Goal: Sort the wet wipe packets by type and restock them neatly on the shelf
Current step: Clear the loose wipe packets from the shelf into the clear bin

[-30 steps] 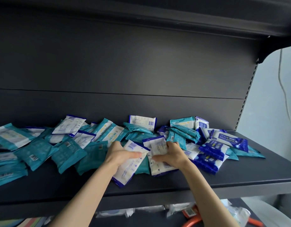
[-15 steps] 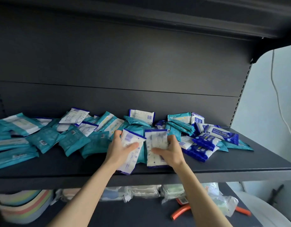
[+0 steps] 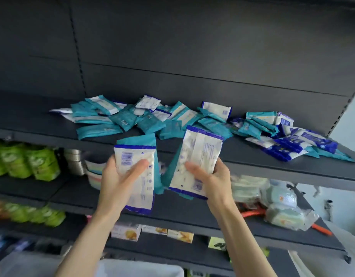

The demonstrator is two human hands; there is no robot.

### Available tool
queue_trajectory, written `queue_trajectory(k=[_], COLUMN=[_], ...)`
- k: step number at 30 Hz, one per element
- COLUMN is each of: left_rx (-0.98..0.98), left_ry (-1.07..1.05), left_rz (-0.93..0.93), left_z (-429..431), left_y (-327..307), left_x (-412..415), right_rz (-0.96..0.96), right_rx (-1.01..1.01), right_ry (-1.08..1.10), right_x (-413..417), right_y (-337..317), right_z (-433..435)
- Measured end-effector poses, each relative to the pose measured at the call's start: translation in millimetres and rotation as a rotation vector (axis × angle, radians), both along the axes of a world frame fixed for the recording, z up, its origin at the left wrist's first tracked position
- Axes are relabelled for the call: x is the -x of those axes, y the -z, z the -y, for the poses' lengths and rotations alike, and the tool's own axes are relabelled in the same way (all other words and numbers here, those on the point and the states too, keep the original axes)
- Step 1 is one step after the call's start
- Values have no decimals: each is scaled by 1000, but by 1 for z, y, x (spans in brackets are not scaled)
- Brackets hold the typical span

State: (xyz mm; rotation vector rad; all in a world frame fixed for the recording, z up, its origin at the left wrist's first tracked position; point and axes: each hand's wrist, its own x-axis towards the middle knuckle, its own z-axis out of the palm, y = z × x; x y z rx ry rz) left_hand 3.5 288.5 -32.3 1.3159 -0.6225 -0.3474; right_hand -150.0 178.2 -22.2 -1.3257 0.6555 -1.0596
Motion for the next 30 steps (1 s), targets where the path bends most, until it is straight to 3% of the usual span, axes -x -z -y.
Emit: queue_trajectory(k=[8,16,22,30], left_rx=[-184,-422,-585,-936], left_ry=[-89,-94,-102,10], left_rz=[-200,-205,-278,-276], left_z=[-147,-267,-289,-281], left_y=[82,158,236,389], left_x=[-111,-249,-334,-424], right_rz=[-94,-251,-418,-704], right_rx=[-171,-399,-443,-556], right_ry=[-226,-269,-305,-303], right_x=[-135,-282,-360,-453], right_y=[80,175,252,415], right_z=[-129,-252,-277,-286])
